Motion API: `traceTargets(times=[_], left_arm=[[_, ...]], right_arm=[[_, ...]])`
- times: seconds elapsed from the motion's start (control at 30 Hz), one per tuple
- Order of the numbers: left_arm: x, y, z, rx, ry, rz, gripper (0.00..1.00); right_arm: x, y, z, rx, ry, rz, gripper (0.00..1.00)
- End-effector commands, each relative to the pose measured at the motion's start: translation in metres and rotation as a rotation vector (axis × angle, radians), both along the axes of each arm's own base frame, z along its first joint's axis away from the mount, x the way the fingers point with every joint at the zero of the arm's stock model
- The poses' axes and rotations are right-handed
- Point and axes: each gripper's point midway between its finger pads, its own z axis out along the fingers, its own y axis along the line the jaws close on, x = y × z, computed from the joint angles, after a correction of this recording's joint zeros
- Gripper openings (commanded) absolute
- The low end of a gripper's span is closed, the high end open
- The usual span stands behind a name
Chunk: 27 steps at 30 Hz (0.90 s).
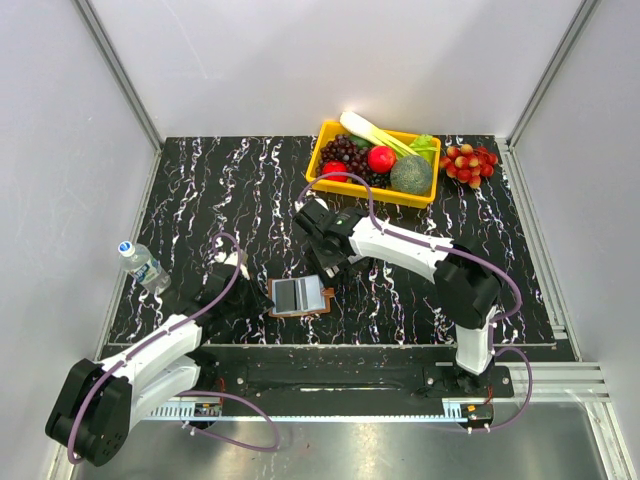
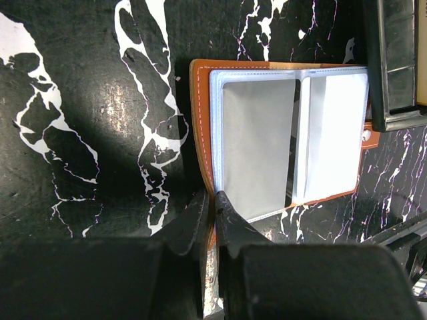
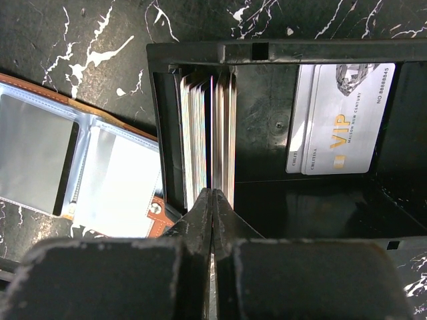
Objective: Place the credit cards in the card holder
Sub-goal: Pick up the credit card from the storage box.
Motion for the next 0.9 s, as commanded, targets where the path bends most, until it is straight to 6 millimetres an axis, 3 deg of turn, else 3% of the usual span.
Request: traceTargets(times=[0.0,0.6,0.73,0.87], left_arm=[[0.007,-0.006,0.01,-0.021,-0.042,-0.026,0.08],[0.008,-0.007,0.011,-0.024,-0.039,-0.032,0.08],[0.008,-0.008,0.012,-0.027,-0.041,-0.034,0.08],[0.008,-0.008,0.011,-0.029,-0.039,-0.034,0.08]], right_arm=[[0.009,0.008,0.046,0.071,-0.103,-0.013,0.0],[0.015,-0.009,0.107,0.21,-0.247,-0.103,0.0],[0.028,-0.03,0.103,0.154,-0.295,-0.16,0.0],[0.039,-0.042,0.076,0.118,-0.25,-0.175,0.0]])
